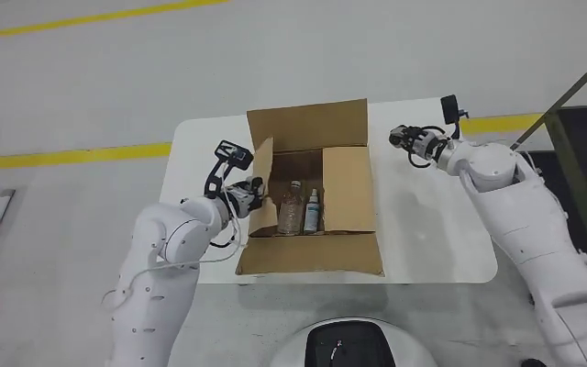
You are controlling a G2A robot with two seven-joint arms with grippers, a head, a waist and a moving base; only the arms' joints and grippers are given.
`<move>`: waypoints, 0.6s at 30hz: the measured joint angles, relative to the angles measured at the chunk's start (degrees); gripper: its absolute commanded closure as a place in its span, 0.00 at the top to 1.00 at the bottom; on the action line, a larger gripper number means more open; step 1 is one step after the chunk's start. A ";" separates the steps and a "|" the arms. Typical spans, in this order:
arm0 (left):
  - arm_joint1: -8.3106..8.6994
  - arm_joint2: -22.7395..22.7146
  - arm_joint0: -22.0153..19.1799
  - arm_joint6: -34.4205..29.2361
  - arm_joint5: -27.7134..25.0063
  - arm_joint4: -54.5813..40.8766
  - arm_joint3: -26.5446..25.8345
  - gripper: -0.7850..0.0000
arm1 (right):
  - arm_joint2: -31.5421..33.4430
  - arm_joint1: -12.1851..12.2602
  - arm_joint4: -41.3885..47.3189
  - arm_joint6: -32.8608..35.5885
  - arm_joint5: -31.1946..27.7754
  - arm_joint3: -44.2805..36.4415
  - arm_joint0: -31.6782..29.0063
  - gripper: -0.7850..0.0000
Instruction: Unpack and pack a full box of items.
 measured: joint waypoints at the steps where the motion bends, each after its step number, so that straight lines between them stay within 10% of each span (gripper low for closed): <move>1: 0.01 0.21 -0.05 0.13 -0.19 0.05 0.22 0.00 | -0.65 -0.36 0.48 0.02 -0.58 1.34 0.94 0.00; 18: 0.12 3.57 1.31 -2.09 0.21 -2.88 -1.52 0.00 | -8.12 -5.58 3.61 8.00 -15.28 20.08 14.63 0.00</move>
